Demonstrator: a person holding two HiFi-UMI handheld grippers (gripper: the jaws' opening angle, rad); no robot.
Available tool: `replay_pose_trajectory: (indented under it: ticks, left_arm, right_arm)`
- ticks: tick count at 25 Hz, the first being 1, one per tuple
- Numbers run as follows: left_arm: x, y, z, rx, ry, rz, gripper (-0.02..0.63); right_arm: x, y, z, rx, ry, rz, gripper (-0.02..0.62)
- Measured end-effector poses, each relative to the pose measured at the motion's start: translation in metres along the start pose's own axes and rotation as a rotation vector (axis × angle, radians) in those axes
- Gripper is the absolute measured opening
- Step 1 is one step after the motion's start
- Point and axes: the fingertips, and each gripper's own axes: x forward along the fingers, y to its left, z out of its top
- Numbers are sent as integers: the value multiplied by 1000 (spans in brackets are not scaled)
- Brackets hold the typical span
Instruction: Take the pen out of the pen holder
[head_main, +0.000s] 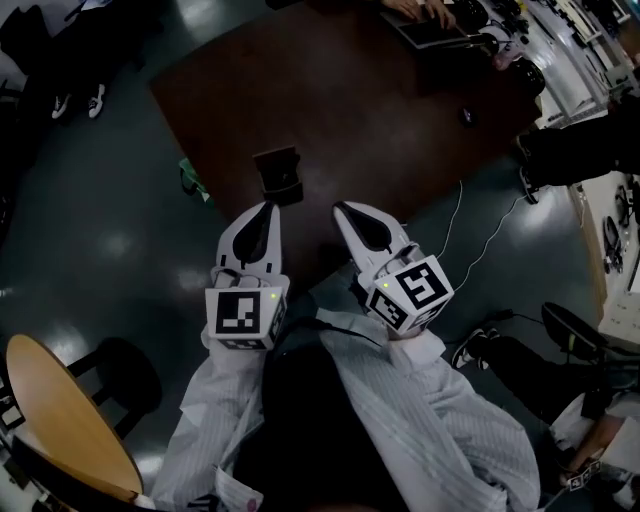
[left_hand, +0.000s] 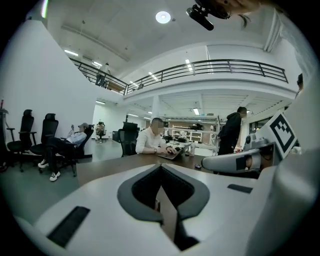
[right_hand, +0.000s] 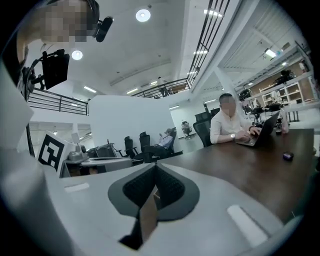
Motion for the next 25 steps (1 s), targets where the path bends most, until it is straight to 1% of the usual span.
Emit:
replay_pose_trajectory:
  ticks: [3, 5, 8, 11, 14, 18, 21, 25]
  left_arm:
    - [25, 1, 4, -15, 21, 58, 5]
    - [38, 6, 3, -37, 35, 94, 5]
    - [53, 13, -6, -32, 48, 135, 5]
    - [64, 20, -20, -27, 84, 154, 5]
    - [73, 26, -40, -31, 134, 146, 5]
    - [82, 26, -62, -54, 183, 132, 5]
    - [94, 20, -73, -49, 216, 111, 5]
    - [109, 20, -81, -35, 243, 114, 6]
  right_arm:
    - [14, -24, 8, -6, 43, 72, 3]
    - [24, -36, 6, -14, 80, 108, 3]
    - [38, -51, -4, -34, 140, 140, 3]
    - [48, -59, -11, -26, 176, 159, 3]
    - [57, -63, -17, -34, 194, 148, 3]
    - [54, -59, -20, -9, 198, 134, 3]
    - [47, -62, -24, -6, 209, 120, 3]
    - [36, -70, -31, 15, 215, 85, 3]
